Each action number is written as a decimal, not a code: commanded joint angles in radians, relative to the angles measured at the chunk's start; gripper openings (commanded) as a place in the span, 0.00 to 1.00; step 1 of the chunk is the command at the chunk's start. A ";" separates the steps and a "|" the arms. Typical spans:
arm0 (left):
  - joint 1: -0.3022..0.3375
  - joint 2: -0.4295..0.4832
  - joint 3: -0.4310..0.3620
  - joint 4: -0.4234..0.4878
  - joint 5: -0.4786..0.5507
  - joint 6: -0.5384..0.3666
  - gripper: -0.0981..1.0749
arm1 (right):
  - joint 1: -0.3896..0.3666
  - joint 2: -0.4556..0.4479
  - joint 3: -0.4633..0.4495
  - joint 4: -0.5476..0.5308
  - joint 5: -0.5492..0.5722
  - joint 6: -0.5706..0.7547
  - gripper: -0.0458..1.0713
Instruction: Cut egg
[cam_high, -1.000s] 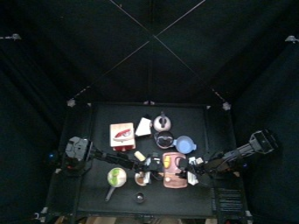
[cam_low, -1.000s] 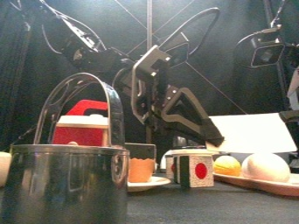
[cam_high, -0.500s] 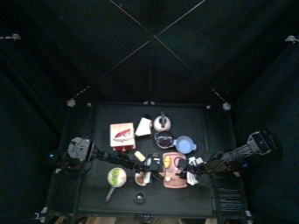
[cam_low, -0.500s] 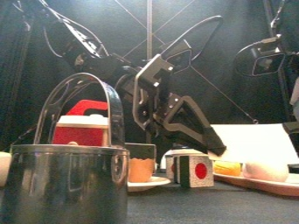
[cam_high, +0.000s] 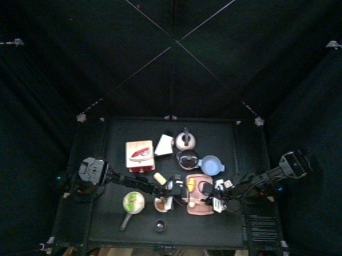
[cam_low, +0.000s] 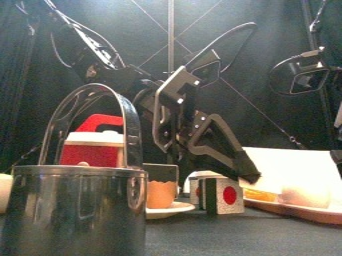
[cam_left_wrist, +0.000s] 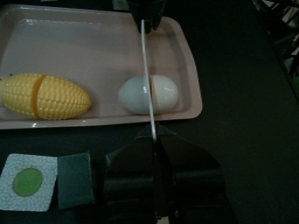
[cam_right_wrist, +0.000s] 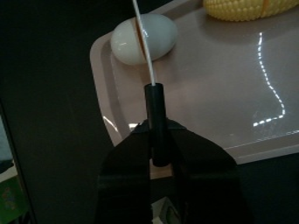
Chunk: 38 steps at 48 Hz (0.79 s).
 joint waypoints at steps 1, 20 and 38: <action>-0.015 0.003 0.000 0.002 0.014 0.002 0.38 | -0.002 0.009 -0.002 0.006 -0.002 0.005 0.32; -0.015 0.005 -0.002 -0.009 0.041 0.003 0.38 | -0.002 0.035 -0.011 0.002 -0.015 0.003 0.32; -0.011 -0.097 0.003 0.012 0.041 0.008 0.38 | -0.005 -0.172 -0.028 -0.081 0.037 0.000 0.32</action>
